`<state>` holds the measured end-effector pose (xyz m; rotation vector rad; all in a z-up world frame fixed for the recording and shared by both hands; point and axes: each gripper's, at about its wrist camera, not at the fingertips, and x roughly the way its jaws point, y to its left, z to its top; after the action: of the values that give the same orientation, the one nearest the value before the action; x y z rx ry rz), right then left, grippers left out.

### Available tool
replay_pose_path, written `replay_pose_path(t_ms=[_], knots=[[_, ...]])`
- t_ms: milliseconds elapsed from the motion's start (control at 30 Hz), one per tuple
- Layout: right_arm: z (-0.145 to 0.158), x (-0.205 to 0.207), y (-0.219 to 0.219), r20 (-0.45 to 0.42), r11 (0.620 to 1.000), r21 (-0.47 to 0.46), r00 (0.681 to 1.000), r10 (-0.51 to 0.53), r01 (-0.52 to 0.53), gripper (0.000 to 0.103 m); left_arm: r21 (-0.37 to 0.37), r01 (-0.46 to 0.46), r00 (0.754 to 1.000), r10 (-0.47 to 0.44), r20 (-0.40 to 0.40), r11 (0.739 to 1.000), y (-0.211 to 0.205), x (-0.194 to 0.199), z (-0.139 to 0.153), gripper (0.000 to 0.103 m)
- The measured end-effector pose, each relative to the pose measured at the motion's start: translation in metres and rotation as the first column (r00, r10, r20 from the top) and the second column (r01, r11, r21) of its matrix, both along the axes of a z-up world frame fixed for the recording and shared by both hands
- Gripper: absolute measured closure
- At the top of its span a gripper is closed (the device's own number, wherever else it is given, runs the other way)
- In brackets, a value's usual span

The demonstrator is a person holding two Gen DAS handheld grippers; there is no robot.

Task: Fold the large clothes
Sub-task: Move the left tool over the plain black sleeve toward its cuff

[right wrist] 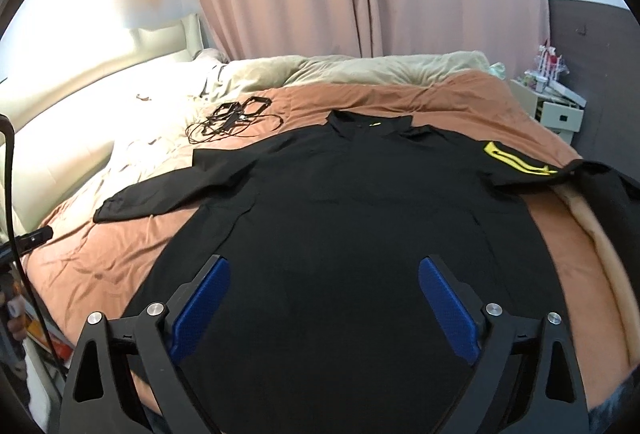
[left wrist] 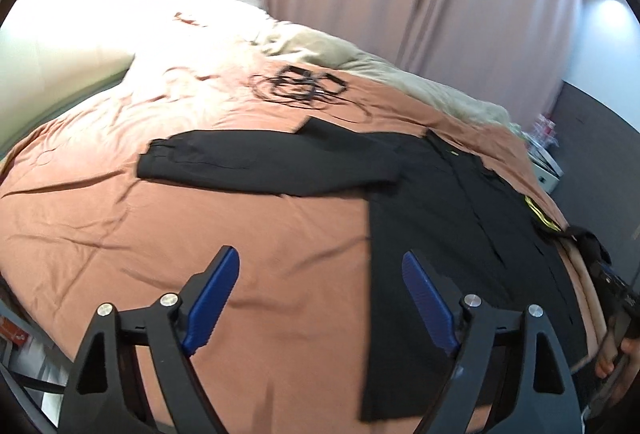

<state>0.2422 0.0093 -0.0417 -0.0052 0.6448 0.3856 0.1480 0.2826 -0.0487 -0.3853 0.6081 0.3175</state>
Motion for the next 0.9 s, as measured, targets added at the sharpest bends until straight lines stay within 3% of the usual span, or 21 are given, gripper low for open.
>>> replay_pose_path(t_ms=[200, 500, 533, 567, 733, 900], knots=[[-0.005, 0.042, 0.029, -0.046, 1.000, 0.010, 0.999, 0.024, -0.024, 0.023, -0.071, -0.099, 0.995, 0.098, -0.014, 0.993, 0.070, 0.015, -0.010, 0.018], [-0.020, 0.095, 0.080, -0.093, 0.998, -0.011, 0.994, 0.054, -0.055, 0.023, -0.166, -0.205, 0.978, 0.198, -0.058, 0.964, 0.157, 0.042, -0.039, 0.019], [-0.022, 0.101, 0.086, -0.097, 0.998, -0.018, 0.994, 0.056, -0.058, 0.023, -0.174, -0.213, 0.977, 0.205, -0.063, 0.961, 0.163, 0.045, -0.041, 0.024], [-0.024, 0.107, 0.092, -0.102, 0.998, -0.023, 0.993, 0.058, -0.061, 0.023, -0.186, -0.221, 0.975, 0.212, -0.067, 0.958, 0.170, 0.048, -0.044, 0.030], [-0.034, 0.136, 0.117, -0.126, 0.998, -0.027, 0.990, 0.058, -0.062, 0.023, -0.276, -0.257, 0.966, 0.241, -0.094, 0.926, 0.206, 0.069, -0.066, 0.030], [-0.047, 0.162, 0.139, -0.167, 0.998, -0.026, 0.985, 0.053, -0.058, 0.031, -0.336, -0.285, 0.958, 0.255, -0.130, 0.898, 0.229, 0.094, -0.093, 0.031]])
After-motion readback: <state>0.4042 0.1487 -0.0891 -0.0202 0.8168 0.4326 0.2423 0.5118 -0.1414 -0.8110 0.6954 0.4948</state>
